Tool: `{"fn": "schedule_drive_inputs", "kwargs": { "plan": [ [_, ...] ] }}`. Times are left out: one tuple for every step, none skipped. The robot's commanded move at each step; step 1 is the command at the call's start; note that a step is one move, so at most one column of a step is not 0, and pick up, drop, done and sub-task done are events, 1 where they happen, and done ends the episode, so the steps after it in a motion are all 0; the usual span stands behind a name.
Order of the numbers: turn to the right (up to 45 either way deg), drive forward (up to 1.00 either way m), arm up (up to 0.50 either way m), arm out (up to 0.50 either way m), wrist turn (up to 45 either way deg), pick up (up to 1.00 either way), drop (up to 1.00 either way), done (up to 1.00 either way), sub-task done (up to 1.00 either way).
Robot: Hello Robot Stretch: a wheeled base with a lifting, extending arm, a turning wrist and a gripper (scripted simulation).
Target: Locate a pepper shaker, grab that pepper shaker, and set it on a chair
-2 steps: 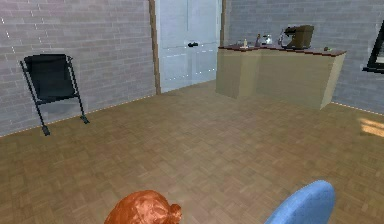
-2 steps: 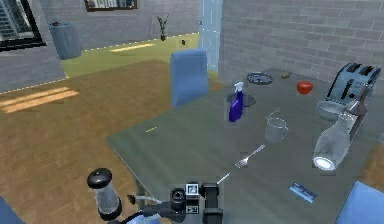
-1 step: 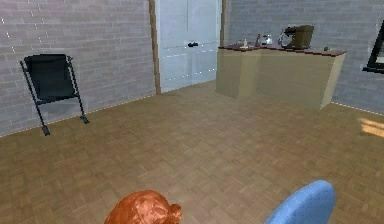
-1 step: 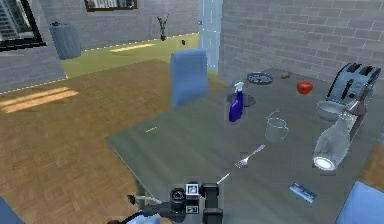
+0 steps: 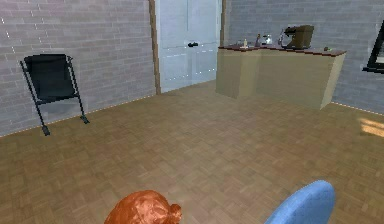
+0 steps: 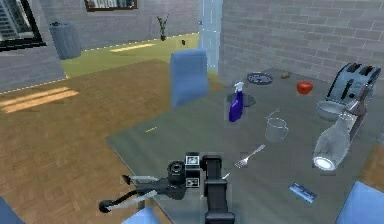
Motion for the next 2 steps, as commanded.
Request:
{"fn": "schedule_drive_inputs", "kwargs": {
  "plan": [
    [0.0,0.00,0.00,-0.08,0.0,0.00,0.00,0.00,0.00],
    [0.0,0.00,0.00,0.00,0.0,0.00,0.00,1.00,0.00]
  ]
}}
